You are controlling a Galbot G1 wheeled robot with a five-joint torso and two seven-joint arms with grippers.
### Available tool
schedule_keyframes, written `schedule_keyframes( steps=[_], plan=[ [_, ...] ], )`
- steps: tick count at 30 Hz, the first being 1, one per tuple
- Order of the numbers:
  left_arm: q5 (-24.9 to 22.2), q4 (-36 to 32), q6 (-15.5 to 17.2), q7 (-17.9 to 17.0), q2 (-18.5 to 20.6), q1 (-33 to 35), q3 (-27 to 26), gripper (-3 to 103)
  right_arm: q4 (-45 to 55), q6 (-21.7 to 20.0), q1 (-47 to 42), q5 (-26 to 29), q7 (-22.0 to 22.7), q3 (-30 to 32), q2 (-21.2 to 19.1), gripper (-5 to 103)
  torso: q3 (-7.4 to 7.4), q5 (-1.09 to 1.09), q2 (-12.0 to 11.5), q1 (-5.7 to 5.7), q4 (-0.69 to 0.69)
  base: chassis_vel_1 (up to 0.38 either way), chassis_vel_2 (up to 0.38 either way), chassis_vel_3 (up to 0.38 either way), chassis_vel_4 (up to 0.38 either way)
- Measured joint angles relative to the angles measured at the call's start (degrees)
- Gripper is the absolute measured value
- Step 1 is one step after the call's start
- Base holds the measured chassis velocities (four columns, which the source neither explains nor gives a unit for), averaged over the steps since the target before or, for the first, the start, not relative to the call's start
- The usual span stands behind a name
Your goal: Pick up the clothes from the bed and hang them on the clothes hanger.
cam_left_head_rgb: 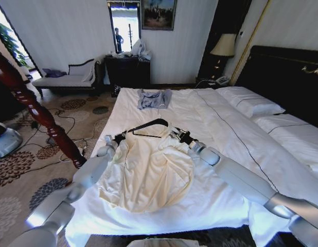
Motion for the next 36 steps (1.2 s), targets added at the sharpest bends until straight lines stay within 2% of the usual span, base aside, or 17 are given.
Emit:
schedule_keyframes(
  steps=[16,25,29,36],
  plan=[
    [-2.9,-15.8,2.3,-2.8,6.8,5.2,-0.6,0,-3.8,1.1,0.0,-1.7,-0.6,-0.5,1.0,19,0.00,0.00,0.0,-0.01,0.03,0.000,0.000,0.000,0.000],
    [-3.1,-22.9,3.6,-4.6,7.3,3.3,3.3,0,-5.1,0.8,0.8,-1.6,-0.6,-2.3,3.0,19,0.00,0.01,0.0,0.00,-0.01,0.000,0.000,0.000,0.000],
    [-3.0,-24.9,3.8,-4.9,7.8,3.1,4.9,0,-4.7,0.4,1.3,-1.1,-0.6,-2.3,3.1,19,0.00,0.00,0.0,0.00,0.02,0.000,0.000,0.000,0.000],
    [-1.6,-25.4,3.8,-5.1,7.6,3.1,6.1,0,-1.5,-0.2,1.2,0.4,-0.6,-2.2,2.2,19,0.00,0.00,0.0,0.00,0.00,0.000,0.000,0.000,0.000]
  ],
)
